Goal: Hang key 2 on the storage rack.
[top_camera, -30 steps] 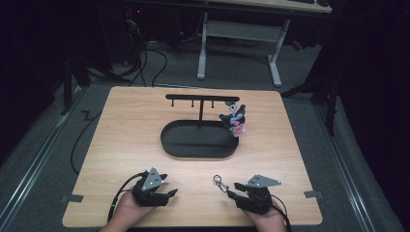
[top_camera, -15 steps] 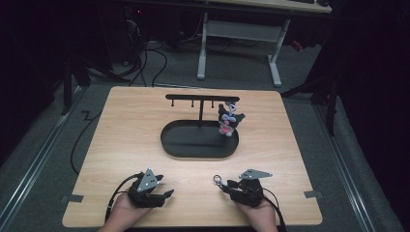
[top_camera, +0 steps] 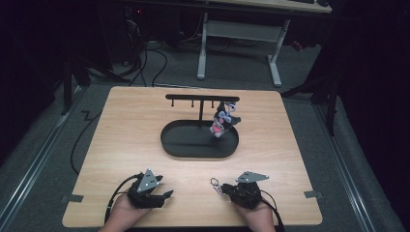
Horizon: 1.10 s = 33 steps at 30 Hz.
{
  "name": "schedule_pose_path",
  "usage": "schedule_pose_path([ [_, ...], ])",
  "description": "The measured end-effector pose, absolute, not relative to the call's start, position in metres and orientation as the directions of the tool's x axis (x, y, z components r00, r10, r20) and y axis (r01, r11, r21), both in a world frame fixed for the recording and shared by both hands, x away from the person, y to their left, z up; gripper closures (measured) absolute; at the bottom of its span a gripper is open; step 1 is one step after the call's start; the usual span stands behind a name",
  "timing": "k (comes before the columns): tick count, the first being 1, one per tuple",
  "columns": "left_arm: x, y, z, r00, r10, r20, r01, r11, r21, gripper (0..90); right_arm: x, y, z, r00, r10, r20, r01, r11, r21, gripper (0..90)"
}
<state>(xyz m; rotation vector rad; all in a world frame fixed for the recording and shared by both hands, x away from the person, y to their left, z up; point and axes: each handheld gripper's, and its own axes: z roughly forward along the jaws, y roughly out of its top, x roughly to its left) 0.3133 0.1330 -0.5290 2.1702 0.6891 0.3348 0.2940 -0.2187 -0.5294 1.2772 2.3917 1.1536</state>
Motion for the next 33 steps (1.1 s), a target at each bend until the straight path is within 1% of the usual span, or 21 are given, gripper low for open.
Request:
schedule_pose_path([
  [2, 0.314, 0.133, -0.529, 0.815, 0.579, 0.005, 0.363, -0.517, 0.775, 34.3, 0.293, -0.219, -0.528, -0.603, 0.779, 0.169, 0.619, 0.324, 0.716, 84.1],
  [4, 0.314, 0.133, -0.529, 0.816, 0.579, 0.004, 0.363, -0.518, 0.775, 34.3, 0.294, -0.223, -0.526, -0.587, 0.791, 0.174, 0.622, 0.302, 0.723, 84.5],
  [5, 0.314, 0.133, -0.529, 0.816, 0.578, 0.005, 0.363, -0.519, 0.774, 34.3, 0.295, -0.231, -0.524, -0.561, 0.811, 0.166, 0.625, 0.284, 0.727, 84.6],
  [7, 0.314, 0.133, -0.529, 0.818, 0.576, 0.005, 0.362, -0.521, 0.772, 34.3, 0.295, -0.233, -0.523, -0.554, 0.817, 0.159, 0.624, 0.281, 0.73, 84.6],
  [8, 0.314, 0.133, -0.529, 0.818, 0.575, 0.005, 0.362, -0.521, 0.773, 34.3, 0.294, -0.241, -0.52, -0.535, 0.836, 0.123, 0.61, 0.281, 0.74, 85.0],
  [10, 0.314, 0.132, -0.529, 0.818, 0.575, 0.006, 0.359, -0.519, 0.776, 34.3, 0.294, -0.245, -0.519, -0.52, 0.847, 0.111, 0.609, 0.276, 0.743, 85.4],
  [11, 0.314, 0.132, -0.529, 0.82, 0.572, 0.005, 0.359, -0.522, 0.774, 34.3, 0.292, -0.254, -0.515, -0.487, 0.871, 0.064, 0.598, 0.28, 0.751, 85.4],
  [12, 0.314, 0.132, -0.529, 0.82, 0.572, 0.005, 0.359, -0.522, 0.774, 34.3, 0.292, -0.254, -0.515, -0.487, 0.871, 0.064, 0.598, 0.28, 0.751, 85.4],
  [13, 0.314, 0.132, -0.529, 0.822, 0.569, 0.008, 0.356, -0.526, 0.773, 34.3, 0.292, -0.262, -0.514, -0.463, 0.886, 0.03, 0.594, 0.285, 0.752, 85.4],
  [14, 0.314, 0.131, -0.529, 0.823, 0.568, 0.009, 0.355, -0.527, 0.772, 34.3, 0.291, -0.265, -0.514, -0.453, 0.891, 0.024, 0.597, 0.284, 0.75, 85.4],
  [18, 0.315, 0.13, -0.529, 0.824, 0.566, 0.009, 0.354, -0.528, 0.772, 34.3, 0.29, -0.27, -0.515, -0.445, 0.895, 0.03, 0.603, 0.275, 0.749, 85.3],
  [26, 0.315, 0.129, -0.529, 0.828, 0.561, 0.009, 0.351, -0.53, 0.772, 34.3, 0.288, -0.266, -0.518, -0.454, 0.891, 0.027, 0.608, 0.288, 0.74, 84.4],
  [33, 0.314, 0.13, -0.529, 0.828, 0.56, 0.01, 0.349, -0.531, 0.772, 34.3, 0.29, -0.268, -0.522, -0.447, 0.892, 0.06, 0.633, 0.268, 0.726, 84.4],
])
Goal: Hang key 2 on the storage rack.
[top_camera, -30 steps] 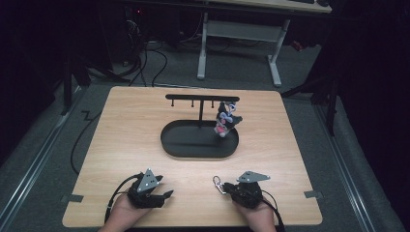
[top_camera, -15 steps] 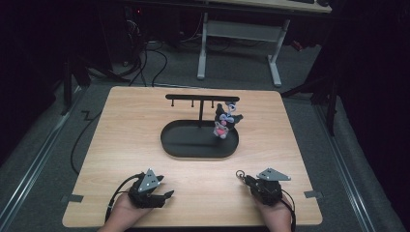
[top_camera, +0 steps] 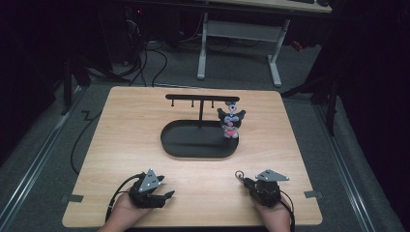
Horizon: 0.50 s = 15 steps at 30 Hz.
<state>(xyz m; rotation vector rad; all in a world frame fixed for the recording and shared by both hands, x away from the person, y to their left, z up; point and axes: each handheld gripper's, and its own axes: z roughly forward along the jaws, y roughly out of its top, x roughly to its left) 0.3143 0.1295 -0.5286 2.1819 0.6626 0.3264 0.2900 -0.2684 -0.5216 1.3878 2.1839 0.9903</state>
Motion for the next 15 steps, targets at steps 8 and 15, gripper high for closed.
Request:
schedule_pose_path([
  [8, 0.3136, 0.1272, -0.5293, 0.832, 0.554, 0.01, 0.35, -0.539, 0.766, 34.3, 0.2888, -0.2703, -0.5221, -0.454, 0.89, 0.048, 0.644, 0.29, 0.708, 84.4],
  [15, 0.3129, 0.1253, -0.5299, 0.84, 0.542, 0.017, 0.339, -0.549, 0.764, 34.3, 0.2881, -0.2714, -0.5212, -0.465, 0.884, 0.044, 0.665, 0.316, 0.677, 80.0],
])
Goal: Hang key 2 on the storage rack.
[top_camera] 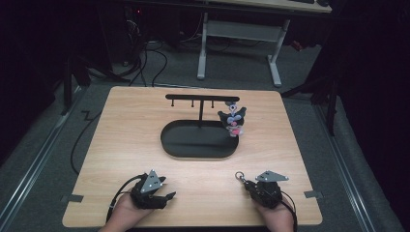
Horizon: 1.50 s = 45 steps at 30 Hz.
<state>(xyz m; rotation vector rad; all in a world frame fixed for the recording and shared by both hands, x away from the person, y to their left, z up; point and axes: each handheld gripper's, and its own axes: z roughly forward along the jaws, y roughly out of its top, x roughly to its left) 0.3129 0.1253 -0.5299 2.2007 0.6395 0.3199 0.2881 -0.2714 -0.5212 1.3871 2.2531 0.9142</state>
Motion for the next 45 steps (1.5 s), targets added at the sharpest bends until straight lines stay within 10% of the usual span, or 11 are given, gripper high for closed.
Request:
schedule_pose_path([
  [24, 0.314, 0.13, -0.527, 0.84, 0.542, 0.015, 0.332, -0.537, 0.775, 34.3, 0.322, -0.257, -0.495, -0.536, 0.844, 0.013, 0.793, 0.498, 0.35, 65.2],
  [45, 0.315, 0.13, -0.526, 0.841, 0.54, 0.017, 0.329, -0.537, 0.776, 34.4, 0.345, -0.243, -0.484, -0.587, 0.81, -0.005, 0.792, 0.575, 0.206, 85.4],
])
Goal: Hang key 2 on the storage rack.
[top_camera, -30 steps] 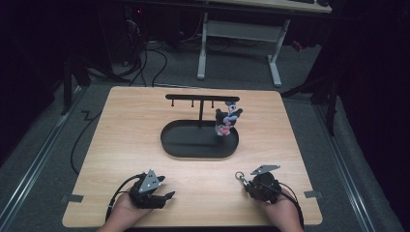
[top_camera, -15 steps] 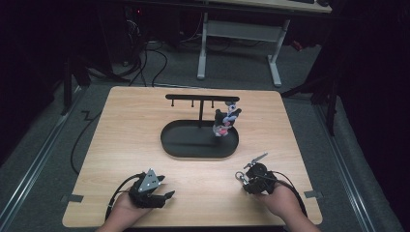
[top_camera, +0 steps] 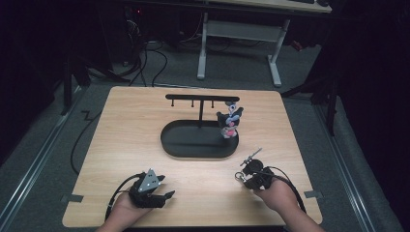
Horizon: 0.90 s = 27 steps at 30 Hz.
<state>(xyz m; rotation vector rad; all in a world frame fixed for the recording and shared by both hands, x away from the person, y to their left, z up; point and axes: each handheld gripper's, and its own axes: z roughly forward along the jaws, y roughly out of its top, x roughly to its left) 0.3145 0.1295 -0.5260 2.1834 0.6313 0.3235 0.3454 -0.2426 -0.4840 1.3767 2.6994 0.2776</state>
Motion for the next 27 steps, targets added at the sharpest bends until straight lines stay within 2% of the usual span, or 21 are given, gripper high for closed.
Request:
schedule_pose_path([
  [13, 0.315, 0.129, -0.525, 0.841, 0.541, 0.016, 0.325, -0.528, 0.784, 34.3, 0.345, -0.248, -0.451, -0.613, 0.79, -0.024, 0.764, 0.6, 0.239, 85.4],
  [27, 0.316, 0.134, -0.521, 0.818, 0.576, 0.017, 0.321, -0.481, 0.816, 34.0, 0.35, -0.242, -0.429, -0.612, 0.791, 0.015, 0.762, 0.584, 0.282, 85.4],
])
